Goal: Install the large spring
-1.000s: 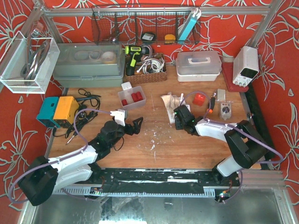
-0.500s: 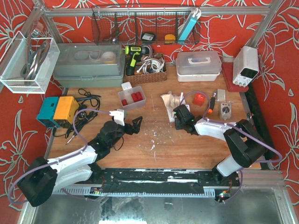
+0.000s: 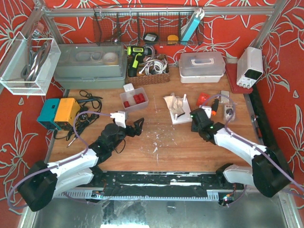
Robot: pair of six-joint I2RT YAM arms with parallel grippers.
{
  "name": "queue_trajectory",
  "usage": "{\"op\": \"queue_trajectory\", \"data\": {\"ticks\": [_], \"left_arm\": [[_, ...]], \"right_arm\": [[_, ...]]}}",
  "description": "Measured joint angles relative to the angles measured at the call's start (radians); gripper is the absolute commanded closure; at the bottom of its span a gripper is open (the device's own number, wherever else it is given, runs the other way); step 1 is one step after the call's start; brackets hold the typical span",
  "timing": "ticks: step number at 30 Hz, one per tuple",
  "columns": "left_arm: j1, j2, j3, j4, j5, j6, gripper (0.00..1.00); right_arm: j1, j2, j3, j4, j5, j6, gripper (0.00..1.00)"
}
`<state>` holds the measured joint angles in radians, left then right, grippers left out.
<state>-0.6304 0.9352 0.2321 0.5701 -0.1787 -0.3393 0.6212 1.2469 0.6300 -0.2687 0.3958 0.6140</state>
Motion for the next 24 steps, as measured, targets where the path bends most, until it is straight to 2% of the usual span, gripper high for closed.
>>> {"op": "queue_trajectory", "data": {"ticks": [4, 8, 13, 16, 24], "left_arm": [[0.0, 0.0, 0.0, 0.0, 0.0, -0.002, 0.01], [0.0, 0.0, 0.0, 0.0, 0.0, -0.002, 0.01], [0.0, 0.0, 0.0, 0.0, 0.0, -0.002, 0.01], [0.0, 0.0, 0.0, 0.0, 0.0, -0.002, 0.01], [0.0, 0.01, 0.0, -0.008, -0.023, -0.006, 0.01]], "right_arm": [[-0.147, -0.065, -0.058, -0.014, -0.012, 0.039, 0.79], [-0.264, -0.063, -0.096, -0.018, -0.034, 0.066, 0.73], [-0.317, -0.018, -0.098, -0.016, -0.058, 0.089, 0.64], [-0.334, 0.013, -0.098, -0.015, -0.068, 0.098, 0.56], [-0.342, 0.009, -0.072, -0.052, -0.083, 0.084, 0.46]]}}
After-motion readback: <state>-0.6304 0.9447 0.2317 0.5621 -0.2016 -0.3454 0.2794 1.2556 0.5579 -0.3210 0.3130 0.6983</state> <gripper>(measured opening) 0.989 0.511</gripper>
